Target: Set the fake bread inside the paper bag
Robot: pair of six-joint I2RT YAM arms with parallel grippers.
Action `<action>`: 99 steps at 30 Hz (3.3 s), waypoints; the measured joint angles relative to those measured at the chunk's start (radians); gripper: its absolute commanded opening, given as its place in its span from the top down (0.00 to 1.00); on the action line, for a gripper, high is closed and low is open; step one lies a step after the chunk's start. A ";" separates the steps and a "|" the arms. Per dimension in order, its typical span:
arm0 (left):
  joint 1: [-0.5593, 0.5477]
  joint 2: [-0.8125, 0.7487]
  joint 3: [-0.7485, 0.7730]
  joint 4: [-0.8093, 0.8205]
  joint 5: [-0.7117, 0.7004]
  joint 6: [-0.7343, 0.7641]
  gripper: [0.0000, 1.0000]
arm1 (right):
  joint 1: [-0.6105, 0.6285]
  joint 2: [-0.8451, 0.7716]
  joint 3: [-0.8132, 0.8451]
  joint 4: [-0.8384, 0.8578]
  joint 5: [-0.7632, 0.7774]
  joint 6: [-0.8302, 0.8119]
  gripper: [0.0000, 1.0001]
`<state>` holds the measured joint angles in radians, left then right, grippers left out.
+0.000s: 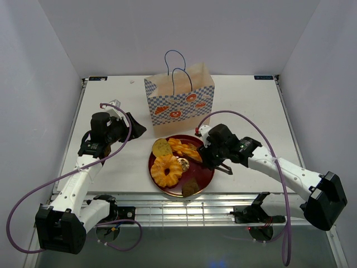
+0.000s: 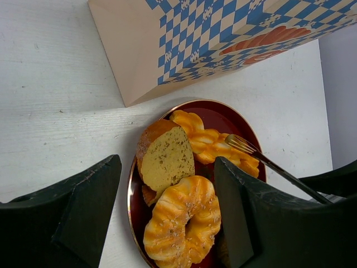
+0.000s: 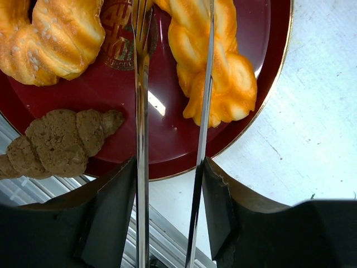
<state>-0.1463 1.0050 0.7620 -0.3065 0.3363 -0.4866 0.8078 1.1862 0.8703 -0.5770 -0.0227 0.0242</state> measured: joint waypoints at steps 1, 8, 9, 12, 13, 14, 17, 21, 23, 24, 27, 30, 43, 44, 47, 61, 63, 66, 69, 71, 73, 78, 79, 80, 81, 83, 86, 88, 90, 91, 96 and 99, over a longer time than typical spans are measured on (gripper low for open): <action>0.000 0.000 0.000 0.000 0.001 0.000 0.22 | 0.002 0.001 0.005 0.000 0.006 -0.001 0.46; 0.000 0.000 0.000 0.000 0.006 0.000 0.22 | 0.005 0.014 0.024 0.005 0.023 -0.002 0.47; 0.000 0.000 0.000 0.000 0.006 0.000 0.22 | 0.005 0.020 0.024 0.005 0.023 -0.002 0.48; 0.000 0.000 0.000 0.000 0.009 0.000 0.22 | 0.006 0.039 0.024 0.002 0.024 -0.003 0.49; 0.000 0.000 0.000 0.000 0.010 0.000 0.22 | 0.006 0.044 0.024 0.003 0.027 -0.003 0.50; 0.000 0.000 0.000 0.000 0.010 0.000 0.22 | 0.008 0.048 0.024 0.004 0.029 -0.003 0.51; 0.000 0.000 0.000 0.000 0.013 0.000 0.22 | 0.013 0.054 0.024 0.003 0.037 -0.005 0.55; 0.000 0.000 0.000 0.000 0.013 0.000 0.22 | 0.017 0.060 0.024 0.003 0.044 -0.008 0.62; 0.000 0.000 0.000 0.000 0.013 0.000 0.22 | 0.019 0.068 0.026 0.000 0.046 -0.009 0.66; 0.000 0.000 0.000 0.000 0.013 0.000 0.22 | 0.021 0.071 0.028 -0.003 0.046 -0.010 0.66; 0.000 0.000 0.000 0.000 0.013 0.000 0.22 | 0.024 0.081 0.039 -0.005 0.045 -0.009 0.68; 0.000 0.000 0.000 0.000 0.013 0.000 0.22 | 0.026 0.086 0.050 -0.010 0.045 -0.009 0.72; 0.000 0.000 0.000 0.000 0.016 0.000 0.22 | 0.026 0.090 0.121 -0.042 0.042 -0.006 0.92; 0.000 0.000 0.000 0.000 0.016 0.000 0.22 | 0.026 0.089 0.125 -0.044 0.041 -0.005 0.92; 0.000 0.000 0.000 0.000 0.016 0.000 0.22 | 0.026 0.078 0.130 -0.052 0.041 -0.005 0.92; 0.000 0.000 0.000 0.000 0.016 0.000 0.22 | 0.026 0.001 0.199 -0.116 0.078 -0.005 0.92; 0.000 0.000 0.000 0.000 0.016 0.000 0.22 | 0.026 -0.008 0.199 -0.126 0.085 -0.005 0.92; 0.000 0.000 0.000 0.000 0.016 0.000 0.22 | 0.026 -0.021 0.199 -0.137 0.105 -0.004 0.92; 0.000 0.000 0.000 0.000 0.016 0.000 0.22 | 0.026 -0.035 0.200 -0.150 0.125 -0.002 0.92; 0.000 0.000 0.000 0.000 0.016 0.000 0.22 | 0.026 -0.047 0.203 -0.160 0.136 -0.001 0.92; 0.000 0.000 0.000 0.000 0.016 0.000 0.22 | 0.026 -0.058 0.206 -0.170 0.145 0.000 0.92; 0.000 0.000 0.000 0.000 0.016 0.000 0.22 | 0.026 -0.085 0.221 -0.186 0.152 0.003 0.92; 0.000 0.000 0.000 0.000 0.016 0.000 0.22 | 0.026 -0.089 0.225 -0.186 0.151 0.003 0.92; 0.000 0.000 0.000 0.000 0.016 0.000 0.22 | 0.026 -0.093 0.229 -0.187 0.151 0.005 0.92; 0.000 0.000 0.000 0.000 0.016 0.000 0.22 | 0.026 -0.098 0.232 -0.187 0.151 0.006 0.92; 0.000 0.000 0.000 0.000 0.016 0.000 0.22 | 0.026 -0.109 0.241 -0.188 0.148 0.010 0.92; 0.000 0.000 0.000 0.000 0.016 0.000 0.22 | 0.026 -0.129 0.260 -0.189 0.128 0.014 0.92; 0.000 0.000 0.000 0.000 0.016 0.000 0.22 | 0.026 -0.141 0.275 -0.190 0.112 0.016 0.92; 0.000 0.000 0.000 0.000 0.016 0.000 0.22 | 0.026 -0.153 0.289 -0.191 0.093 0.017 0.92; 0.000 0.000 0.000 0.000 0.016 0.000 0.22 | 0.026 -0.157 0.295 -0.192 0.084 0.017 0.92; 0.000 0.000 0.000 0.000 0.016 0.000 0.22 | 0.026 -0.166 0.328 -0.192 0.019 0.015 0.92; 0.000 0.000 0.000 0.000 0.016 0.000 0.22 | 0.026 -0.166 0.367 -0.203 -0.014 0.012 0.92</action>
<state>-0.1463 1.0054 0.7620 -0.3065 0.3523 -0.4870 0.8337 1.0203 1.2373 -0.7799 -0.0364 0.0364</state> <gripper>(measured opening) 0.779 0.281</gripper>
